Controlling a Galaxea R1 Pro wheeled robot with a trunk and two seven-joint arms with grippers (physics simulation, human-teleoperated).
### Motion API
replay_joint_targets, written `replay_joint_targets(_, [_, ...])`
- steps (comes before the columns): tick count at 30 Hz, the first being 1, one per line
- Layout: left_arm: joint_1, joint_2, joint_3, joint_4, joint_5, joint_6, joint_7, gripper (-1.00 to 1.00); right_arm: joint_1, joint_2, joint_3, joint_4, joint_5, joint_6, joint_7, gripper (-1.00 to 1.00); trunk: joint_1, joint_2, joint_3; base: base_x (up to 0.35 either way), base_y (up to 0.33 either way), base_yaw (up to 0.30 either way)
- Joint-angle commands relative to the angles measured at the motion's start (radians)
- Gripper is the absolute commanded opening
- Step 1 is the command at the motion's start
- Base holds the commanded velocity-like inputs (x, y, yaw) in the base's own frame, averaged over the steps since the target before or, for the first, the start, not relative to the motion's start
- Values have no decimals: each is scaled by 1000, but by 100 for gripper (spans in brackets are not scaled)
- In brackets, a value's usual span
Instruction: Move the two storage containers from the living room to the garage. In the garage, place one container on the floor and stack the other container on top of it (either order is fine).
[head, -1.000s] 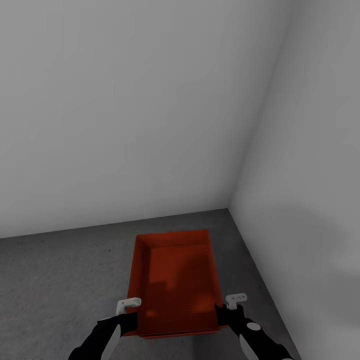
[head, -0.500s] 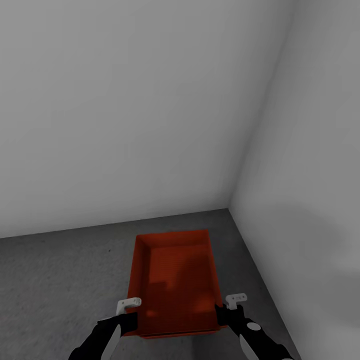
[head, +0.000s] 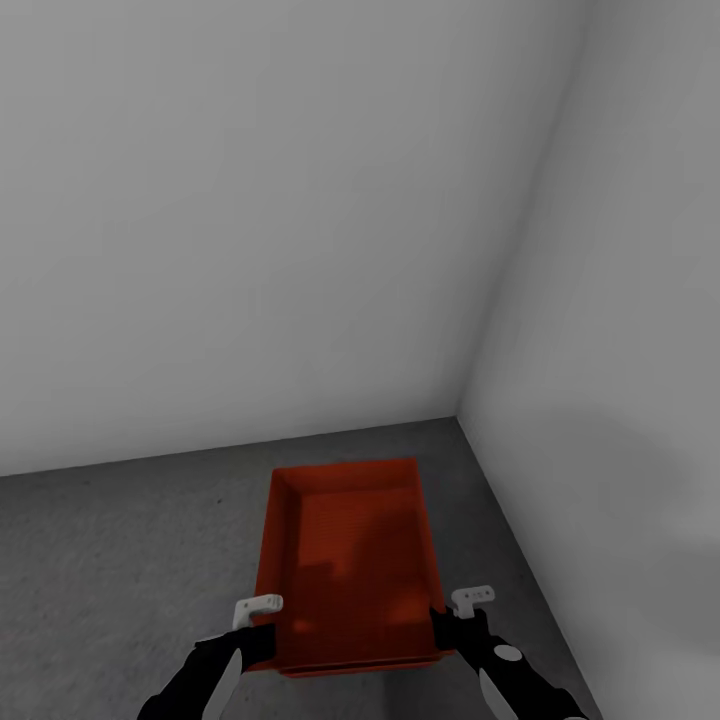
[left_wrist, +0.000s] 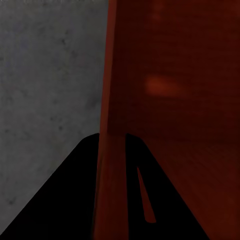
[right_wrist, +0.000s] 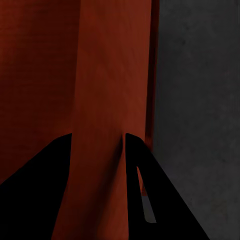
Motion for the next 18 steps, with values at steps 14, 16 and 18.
replay_joint_targets(14, [-1, -36, 0, -5, 17, 4, 6, -100, 0, 24, 52, 4, -6, 52, 6, -100, 19, -35, -16, 0, 0, 0])
replay_joint_targets(16, [-1, -36, -1, -5, 17, 3, 6, -100, 0, 24, 52, 4, -6, 52, 6, -100, 19, -35, -16, 0, 0, 0])
replay_joint_targets(18, [-1, -36, -1, -5, 17, 4, 6, -100, 0, 24, 52, 4, -6, 52, 6, -100, 19, -35, -16, 0, 0, 0])
